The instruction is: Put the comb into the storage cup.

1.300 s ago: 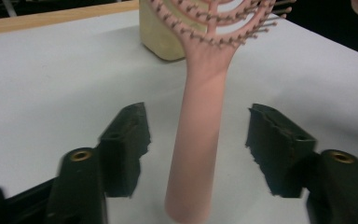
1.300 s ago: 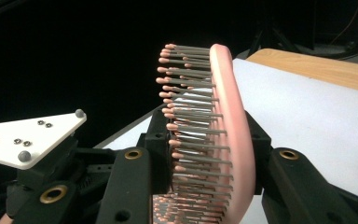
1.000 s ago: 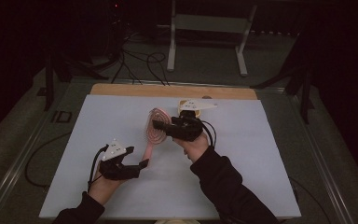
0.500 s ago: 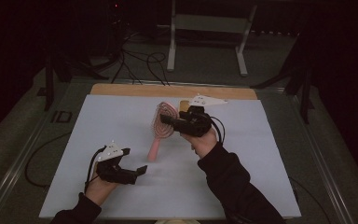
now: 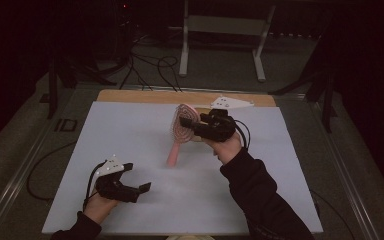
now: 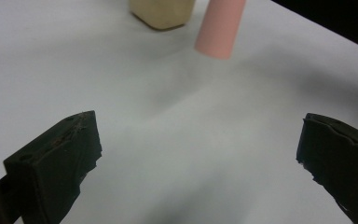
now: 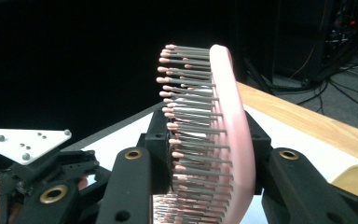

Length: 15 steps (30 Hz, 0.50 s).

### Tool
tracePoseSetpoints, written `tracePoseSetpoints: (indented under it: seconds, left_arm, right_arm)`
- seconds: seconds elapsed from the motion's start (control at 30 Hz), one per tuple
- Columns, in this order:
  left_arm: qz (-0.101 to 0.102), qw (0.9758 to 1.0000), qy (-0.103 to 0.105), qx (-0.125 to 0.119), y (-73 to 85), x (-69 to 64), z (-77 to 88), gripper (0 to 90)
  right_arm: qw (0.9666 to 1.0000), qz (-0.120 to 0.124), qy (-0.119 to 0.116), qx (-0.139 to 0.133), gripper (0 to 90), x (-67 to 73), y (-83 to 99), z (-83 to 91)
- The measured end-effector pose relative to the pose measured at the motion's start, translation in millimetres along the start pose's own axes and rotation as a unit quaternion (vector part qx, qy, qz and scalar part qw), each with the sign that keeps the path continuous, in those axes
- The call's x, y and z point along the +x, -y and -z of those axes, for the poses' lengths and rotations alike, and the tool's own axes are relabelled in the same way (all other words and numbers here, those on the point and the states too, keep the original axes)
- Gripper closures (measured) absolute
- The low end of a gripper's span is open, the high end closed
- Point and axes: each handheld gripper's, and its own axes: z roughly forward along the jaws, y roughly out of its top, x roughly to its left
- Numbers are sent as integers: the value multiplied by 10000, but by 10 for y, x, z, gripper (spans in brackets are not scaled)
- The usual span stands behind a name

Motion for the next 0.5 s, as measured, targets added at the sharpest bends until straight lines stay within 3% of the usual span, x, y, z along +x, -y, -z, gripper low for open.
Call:
tracePoseSetpoints:
  seconds: [0.27, 0.4, 0.5]
  left_arm:
    - [-81, 9998, -150, -112, 74, 18, 84, 1]
    - [-143, 9997, -179, -48, 132, 32, 97, 1]
    - [-106, 9999, -102, -65, 168, 54, 112, 1]
  right_arm:
    - [9999, 40, 53, -81, 649, -28, -74, 75]
    - [9998, 54, 95, -164, 649, -66, -135, 138]
    - [9997, 53, 123, -227, 649, -92, -182, 193]
